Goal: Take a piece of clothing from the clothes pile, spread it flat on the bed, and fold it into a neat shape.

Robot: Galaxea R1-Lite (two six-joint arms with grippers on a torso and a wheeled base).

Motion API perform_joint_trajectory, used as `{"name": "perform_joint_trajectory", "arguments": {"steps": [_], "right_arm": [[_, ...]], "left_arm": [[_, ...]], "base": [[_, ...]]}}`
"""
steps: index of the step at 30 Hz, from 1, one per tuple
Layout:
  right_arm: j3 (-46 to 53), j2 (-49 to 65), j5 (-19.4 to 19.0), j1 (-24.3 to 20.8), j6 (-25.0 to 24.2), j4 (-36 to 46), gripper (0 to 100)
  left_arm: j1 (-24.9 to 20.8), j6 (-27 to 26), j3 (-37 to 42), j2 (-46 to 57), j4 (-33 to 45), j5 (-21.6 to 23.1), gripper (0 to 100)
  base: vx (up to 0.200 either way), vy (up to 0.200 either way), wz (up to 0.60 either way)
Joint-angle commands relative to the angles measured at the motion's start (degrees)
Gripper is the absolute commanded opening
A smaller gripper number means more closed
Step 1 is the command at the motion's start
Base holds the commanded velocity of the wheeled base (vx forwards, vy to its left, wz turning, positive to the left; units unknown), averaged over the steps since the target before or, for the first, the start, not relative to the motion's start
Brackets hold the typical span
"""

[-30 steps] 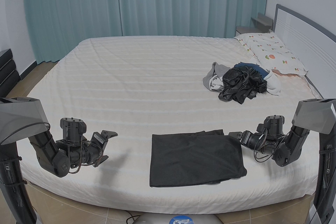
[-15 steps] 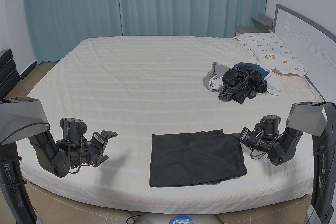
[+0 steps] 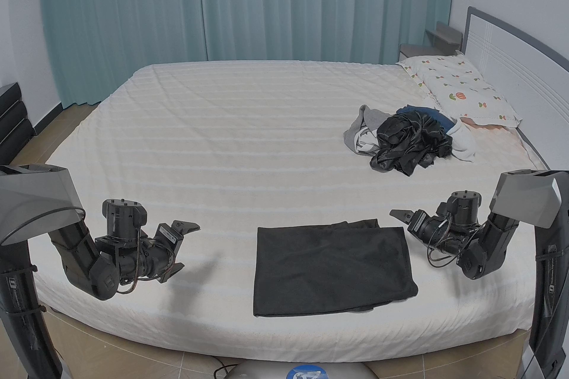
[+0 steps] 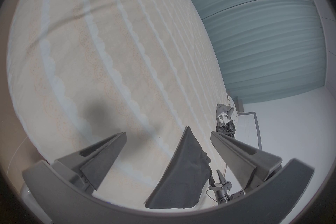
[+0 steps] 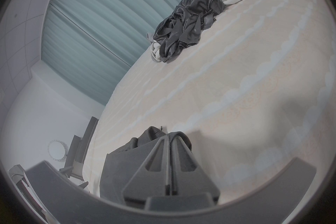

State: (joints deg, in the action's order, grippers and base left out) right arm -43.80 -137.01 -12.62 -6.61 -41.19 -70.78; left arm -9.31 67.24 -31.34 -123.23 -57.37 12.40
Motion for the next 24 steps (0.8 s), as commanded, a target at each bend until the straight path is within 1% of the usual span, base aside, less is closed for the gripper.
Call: {"name": "perform_joint_trajectory", "arguments": {"steps": [1, 6, 7, 8, 9, 10, 12, 13, 14, 15, 16, 17, 22, 24], "right_arm": [[4.0, 7.4, 0.8, 0.5, 0.1, 0.4, 100], [11.3, 11.6, 1.5, 0.8, -0.2, -0.5, 100], [11.3, 11.6, 1.5, 0.8, -0.2, -0.5, 100], [15.0, 12.5, 1.5, 0.8, -0.8, -0.9, 100], [16.6, 12.7, 1.5, 0.8, -2.1, -1.9, 100], [17.9, 12.7, 1.2, 0.9, -4.1, -3.1, 100], [19.9, 12.0, 0.3, 1.2, -9.0, -7.4, 100], [19.9, 12.0, 0.3, 1.2, -9.0, -7.4, 100], [21.0, 10.8, -0.8, 1.4, -12.3, -11.8, 100], [22.0, 8.7, -2.3, 1.4, -13.8, -15.9, 100], [23.0, 7.5, -3.1, 1.5, -13.8, -18.7, 100], [23.4, 7.1, -3.5, 1.5, -13.8, -19.2, 100], [23.2, 6.8, -3.8, 2.8, -14.4, -18.8, 100], [23.2, 6.2, -3.9, 3.4, -14.5, -18.8, 100]], "left_arm": [[-0.2, -0.2, 0.2, -0.1, 0.0, 0.0, 100], [-0.3, -0.2, 0.3, -0.1, 0.0, 0.1, 100], [-0.3, -0.2, 0.3, -0.1, 0.0, 0.1, 100], [-0.4, -0.3, 0.4, -0.1, 0.0, 0.1, 100], [-0.4, -0.4, 0.4, -0.1, 0.0, 0.1, 100], [-0.5, -0.4, 0.3, -0.2, 0.0, 0.1, 100], [-0.5, -0.4, 0.2, -0.3, 0.0, 0.2, 100], [-0.5, -0.4, 0.2, -0.3, 0.0, 0.2, 100], [-0.5, -0.4, 0.1, -0.4, 0.0, 0.2, 100], [-0.5, -0.5, 0.2, -0.4, 0.0, 0.3, 100], [-0.5, -1.0, 0.2, -0.3, 0.1, 0.3, 100], [-0.5, -1.3, 0.2, -0.3, 0.1, 0.4, 100], [-0.8, -3.4, 0.0, -0.6, 0.4, 0.5, 100], [-0.9, -3.4, -0.4, -0.8, 0.2, 0.4, 100]], "base": [[0.0, 0.0, 0.0], [0.0, 0.0, 0.0], [0.0, 0.0, 0.0], [0.0, 0.0, 0.0], [0.0, 0.0, 0.0], [-0.2, 0.0, 0.0], [-0.2, 0.0, 0.0], [0.0, 0.0, 0.0], [0.0, 0.0, 0.0], [0.0, 0.0, 0.0], [0.0, 0.0, 0.0], [0.0, 0.0, 0.0], [0.0, 0.0, 0.0], [0.0, 0.0, 0.0]]}}
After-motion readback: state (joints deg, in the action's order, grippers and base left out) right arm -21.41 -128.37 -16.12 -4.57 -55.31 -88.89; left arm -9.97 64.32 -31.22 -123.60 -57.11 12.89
